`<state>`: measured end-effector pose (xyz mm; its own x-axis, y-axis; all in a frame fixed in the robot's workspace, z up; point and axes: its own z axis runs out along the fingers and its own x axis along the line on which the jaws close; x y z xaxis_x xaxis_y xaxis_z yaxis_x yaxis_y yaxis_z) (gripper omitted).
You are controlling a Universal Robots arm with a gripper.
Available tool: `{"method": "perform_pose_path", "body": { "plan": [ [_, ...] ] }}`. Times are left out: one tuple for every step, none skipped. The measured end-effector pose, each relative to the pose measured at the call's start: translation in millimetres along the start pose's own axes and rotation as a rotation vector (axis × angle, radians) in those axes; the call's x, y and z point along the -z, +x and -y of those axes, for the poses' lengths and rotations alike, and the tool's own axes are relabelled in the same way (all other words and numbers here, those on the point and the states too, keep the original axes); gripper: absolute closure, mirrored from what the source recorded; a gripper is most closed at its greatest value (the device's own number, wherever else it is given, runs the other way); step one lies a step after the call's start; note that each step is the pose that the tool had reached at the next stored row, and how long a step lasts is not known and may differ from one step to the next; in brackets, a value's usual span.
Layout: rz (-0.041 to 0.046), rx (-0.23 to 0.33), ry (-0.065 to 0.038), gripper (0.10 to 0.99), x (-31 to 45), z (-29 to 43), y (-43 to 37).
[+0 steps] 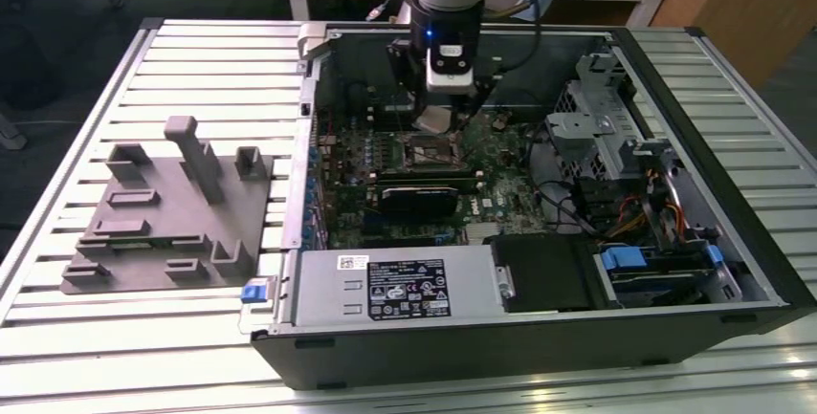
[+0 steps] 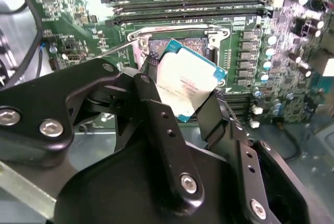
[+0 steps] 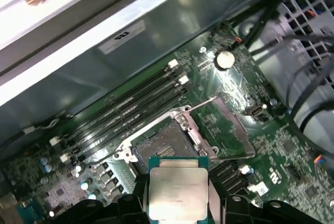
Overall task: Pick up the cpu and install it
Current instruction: 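Place the cpu into insertion slot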
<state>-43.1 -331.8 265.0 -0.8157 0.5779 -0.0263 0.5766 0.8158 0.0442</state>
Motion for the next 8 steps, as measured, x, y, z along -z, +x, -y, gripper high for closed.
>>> {"method": "perform_pose_path", "body": {
  "plan": [
    [0.0007,-0.016,0.000,0.545,-0.1,0.0,0.0],
    [0.0015,-0.033,0.001,0.545,-0.2,0.0,0.0],
    [0.0023,-0.051,0.001,0.545,-0.3,0.0,0.0],
    [0.0030,-0.069,0.002,0.545,-0.4,0.0,0.0],
    [0.0038,-0.086,0.002,0.545,-0.5,0.0,0.0],
    [0.0046,-0.105,0.003,0.545,-0.6,0.0,0.0],
    [0.0055,-0.124,0.003,0.545,-0.8,0.0,0.0],
    [0.0063,-0.142,0.004,0.545,-1.0,0.1,0.0]
  ]
}}
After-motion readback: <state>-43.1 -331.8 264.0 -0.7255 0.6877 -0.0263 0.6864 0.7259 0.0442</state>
